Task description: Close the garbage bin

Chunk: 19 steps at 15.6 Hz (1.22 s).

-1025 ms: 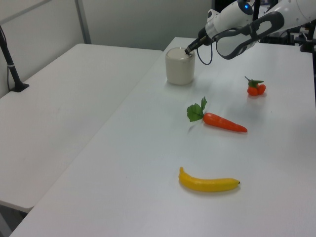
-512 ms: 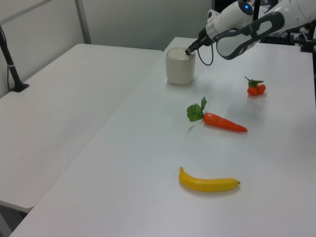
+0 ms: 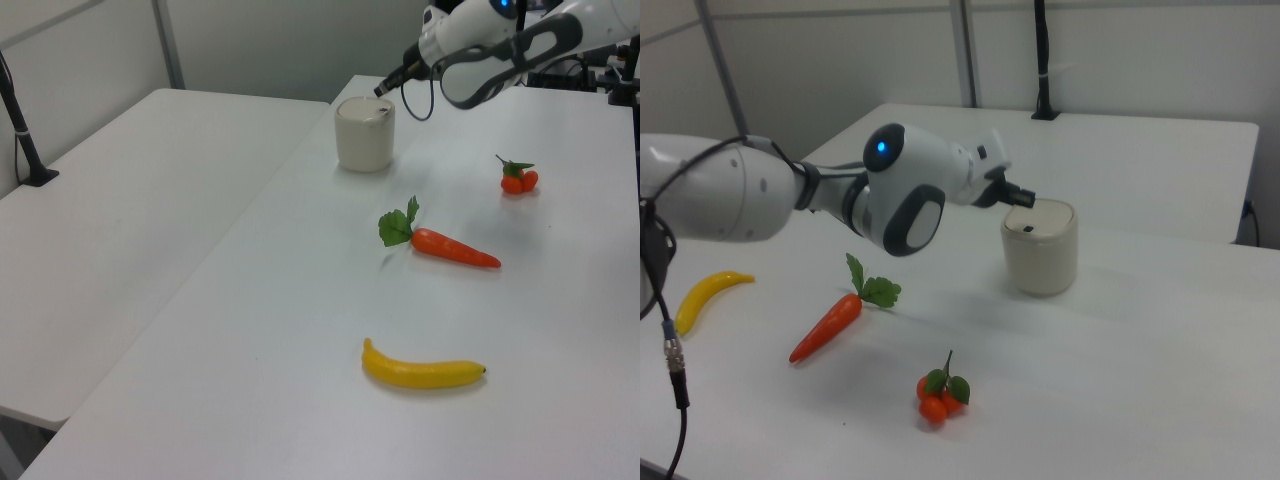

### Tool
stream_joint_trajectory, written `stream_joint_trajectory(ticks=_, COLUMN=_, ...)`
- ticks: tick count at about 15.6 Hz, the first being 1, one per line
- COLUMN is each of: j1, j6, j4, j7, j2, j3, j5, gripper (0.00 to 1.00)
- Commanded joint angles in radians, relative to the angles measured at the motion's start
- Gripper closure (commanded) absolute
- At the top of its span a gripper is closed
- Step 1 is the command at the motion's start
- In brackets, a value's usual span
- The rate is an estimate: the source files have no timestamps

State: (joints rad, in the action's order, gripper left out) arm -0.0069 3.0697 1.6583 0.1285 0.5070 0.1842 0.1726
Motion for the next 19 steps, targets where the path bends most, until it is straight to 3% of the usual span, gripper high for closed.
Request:
stream_joint_trajectory(ticks=1, j1=-0.002, j6=-0.129, j4=0.052, j7=0.006, j2=-0.136, j3=-0.018, j5=-0.002, gripper=1.0)
stream_joint_trajectory(ticks=7, j1=-0.011, j6=-0.582, j4=0.041, j7=0.0, j2=-0.3, j3=-0.028, j5=0.002, gripper=0.98)
stream_joint_trajectory(ticks=10, j1=-0.011, j6=-0.881, j4=0.009, j7=-0.001, j2=-0.382, j3=-0.037, j5=0.002, gripper=0.88)
stream_joint_trajectory(ticks=13, j1=-0.034, j6=-1.153, j4=-0.023, j7=-0.013, j2=-0.452, j3=-0.08, j5=0.004, gripper=0.59)
stream_joint_trajectory(ticks=16, j1=-0.065, j6=-1.328, j4=-0.084, j7=-0.137, j2=-0.472, j3=-0.136, j5=0.004, gripper=0.2)
stream_joint_trajectory(ticks=19, j1=-0.099, j6=-1.391, j4=-0.109, j7=-0.254, j2=-0.475, j3=-0.218, j5=0.001, gripper=0.0)
